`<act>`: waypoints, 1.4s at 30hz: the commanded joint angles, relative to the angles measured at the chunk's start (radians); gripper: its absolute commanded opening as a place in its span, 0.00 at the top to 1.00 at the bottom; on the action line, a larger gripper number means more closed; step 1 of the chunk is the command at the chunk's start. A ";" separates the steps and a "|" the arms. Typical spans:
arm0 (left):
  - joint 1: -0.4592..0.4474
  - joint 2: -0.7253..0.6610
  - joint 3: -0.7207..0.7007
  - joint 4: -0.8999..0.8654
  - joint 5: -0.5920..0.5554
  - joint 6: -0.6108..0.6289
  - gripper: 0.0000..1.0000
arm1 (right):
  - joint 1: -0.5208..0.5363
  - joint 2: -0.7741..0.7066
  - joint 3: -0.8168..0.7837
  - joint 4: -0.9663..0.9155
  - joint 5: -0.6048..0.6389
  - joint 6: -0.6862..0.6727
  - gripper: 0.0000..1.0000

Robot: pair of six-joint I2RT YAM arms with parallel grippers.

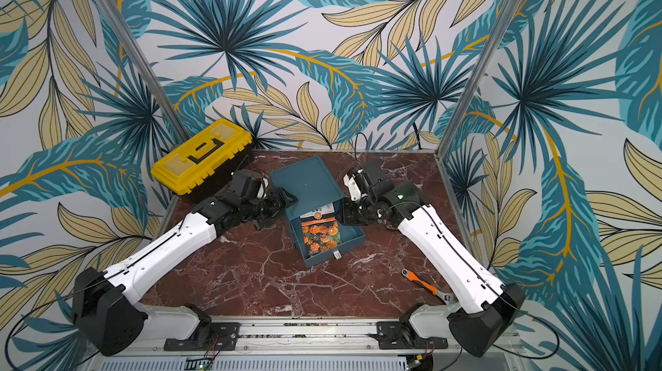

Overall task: Take the seed bags out of the drawer
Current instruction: Place the seed packet at the center of the board, then pick up the seed packet from the drawer.

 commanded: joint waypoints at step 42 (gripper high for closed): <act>0.034 0.042 -0.026 0.038 0.037 0.013 0.23 | 0.060 0.177 -0.035 0.062 0.166 0.010 0.57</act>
